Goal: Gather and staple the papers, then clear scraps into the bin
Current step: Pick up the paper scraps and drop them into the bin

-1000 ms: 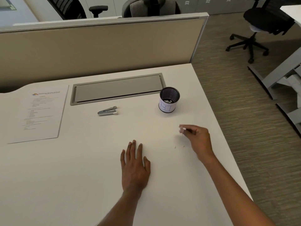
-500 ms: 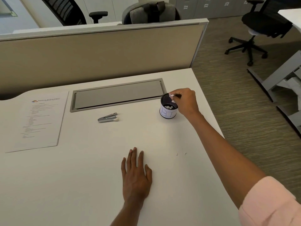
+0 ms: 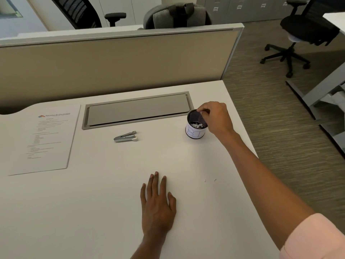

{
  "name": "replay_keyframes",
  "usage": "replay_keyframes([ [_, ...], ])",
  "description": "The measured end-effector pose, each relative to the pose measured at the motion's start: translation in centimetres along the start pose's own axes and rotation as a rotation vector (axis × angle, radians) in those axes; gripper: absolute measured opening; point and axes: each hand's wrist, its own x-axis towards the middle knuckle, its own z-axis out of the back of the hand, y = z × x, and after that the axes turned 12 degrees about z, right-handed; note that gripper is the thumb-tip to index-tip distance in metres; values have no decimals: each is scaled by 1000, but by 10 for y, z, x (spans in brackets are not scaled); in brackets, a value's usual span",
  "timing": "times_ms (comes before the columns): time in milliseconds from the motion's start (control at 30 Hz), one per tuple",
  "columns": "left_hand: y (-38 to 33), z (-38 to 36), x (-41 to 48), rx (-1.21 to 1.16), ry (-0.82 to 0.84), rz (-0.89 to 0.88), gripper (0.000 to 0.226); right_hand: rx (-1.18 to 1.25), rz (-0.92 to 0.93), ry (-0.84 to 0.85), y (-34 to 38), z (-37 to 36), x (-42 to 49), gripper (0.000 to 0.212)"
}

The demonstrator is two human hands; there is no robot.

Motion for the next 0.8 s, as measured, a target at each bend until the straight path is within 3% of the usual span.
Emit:
replay_keyframes([
  [200,0,-1,0,8,-8,-7,58,229,-149,-268,0,9,-92,16],
  [367,-2,0,-1,9,-11,-5,58,158,-355,-223,-12,-26,-197,27],
  [467,-2,0,-1,0,-25,-9,58,54,-404,-133,-2,-52,-233,47],
  [533,-2,1,-2,-6,-28,-12,59,-9,-380,-55,10,-71,-247,59],
  [667,-1,3,-2,-11,-25,-8,59,-205,-148,65,25,-98,-258,61],
  [800,-2,4,-3,-16,-25,-6,59,-190,-40,212,25,-94,-265,81],
])
